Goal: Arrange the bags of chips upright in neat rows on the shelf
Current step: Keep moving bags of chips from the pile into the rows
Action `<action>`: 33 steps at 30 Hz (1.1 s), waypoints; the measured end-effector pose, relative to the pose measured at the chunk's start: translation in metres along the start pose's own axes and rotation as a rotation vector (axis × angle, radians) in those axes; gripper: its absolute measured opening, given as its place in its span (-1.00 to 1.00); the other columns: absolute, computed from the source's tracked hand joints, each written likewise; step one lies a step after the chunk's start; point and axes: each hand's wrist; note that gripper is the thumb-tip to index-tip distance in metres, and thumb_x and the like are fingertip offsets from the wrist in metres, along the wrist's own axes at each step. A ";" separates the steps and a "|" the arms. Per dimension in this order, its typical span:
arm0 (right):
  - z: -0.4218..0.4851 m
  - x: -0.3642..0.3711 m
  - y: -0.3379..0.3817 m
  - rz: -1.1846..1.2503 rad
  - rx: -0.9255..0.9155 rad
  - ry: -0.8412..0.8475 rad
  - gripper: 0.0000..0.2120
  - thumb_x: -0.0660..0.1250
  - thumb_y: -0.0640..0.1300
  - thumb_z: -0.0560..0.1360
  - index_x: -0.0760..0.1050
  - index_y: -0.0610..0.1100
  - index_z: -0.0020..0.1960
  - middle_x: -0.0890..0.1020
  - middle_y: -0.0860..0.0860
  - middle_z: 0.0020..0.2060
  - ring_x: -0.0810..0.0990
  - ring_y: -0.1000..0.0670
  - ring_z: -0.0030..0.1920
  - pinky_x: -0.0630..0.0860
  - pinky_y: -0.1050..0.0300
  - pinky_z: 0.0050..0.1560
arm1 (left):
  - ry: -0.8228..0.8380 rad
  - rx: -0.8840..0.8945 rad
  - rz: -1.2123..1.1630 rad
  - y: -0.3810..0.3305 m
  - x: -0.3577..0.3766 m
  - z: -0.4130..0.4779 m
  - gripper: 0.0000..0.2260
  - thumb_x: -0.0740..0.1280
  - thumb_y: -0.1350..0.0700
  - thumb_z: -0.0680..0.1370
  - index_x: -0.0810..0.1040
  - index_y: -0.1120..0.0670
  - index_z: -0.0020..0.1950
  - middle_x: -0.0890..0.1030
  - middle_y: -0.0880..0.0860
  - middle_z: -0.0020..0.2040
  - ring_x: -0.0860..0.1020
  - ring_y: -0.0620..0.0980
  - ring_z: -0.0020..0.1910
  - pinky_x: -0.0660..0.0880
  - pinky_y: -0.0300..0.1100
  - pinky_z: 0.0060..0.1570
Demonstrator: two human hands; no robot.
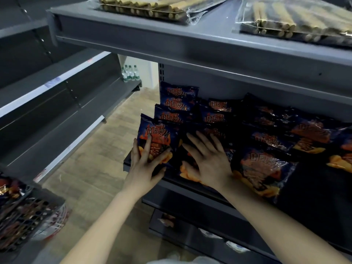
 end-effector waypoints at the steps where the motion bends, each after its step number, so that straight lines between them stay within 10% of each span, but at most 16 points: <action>1: 0.000 0.000 0.000 -0.002 0.001 0.013 -0.59 0.22 0.14 0.51 0.55 -0.08 0.21 0.46 -0.06 0.36 0.38 -0.10 0.38 0.26 -0.17 0.38 | 0.005 0.001 0.001 0.000 0.000 0.000 -0.45 0.14 -0.15 0.49 0.02 -0.38 0.44 -0.12 0.06 0.56 -0.24 0.32 0.47 0.11 0.41 0.30; 33: 0.013 -0.045 -0.046 0.208 0.107 -0.071 -0.57 0.01 0.05 0.62 0.52 -0.18 0.19 0.54 -0.14 0.22 0.53 -0.11 0.19 0.17 -0.20 0.41 | -0.109 0.065 -0.015 -0.041 -0.015 0.013 -0.35 0.19 -0.27 0.44 0.05 -0.24 0.49 -0.08 0.13 0.55 -0.21 0.32 0.48 -0.12 0.39 0.32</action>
Point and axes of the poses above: each hand's wrist, its own z-axis towards the middle knuckle, its own x-axis out of the palm, y = z × x
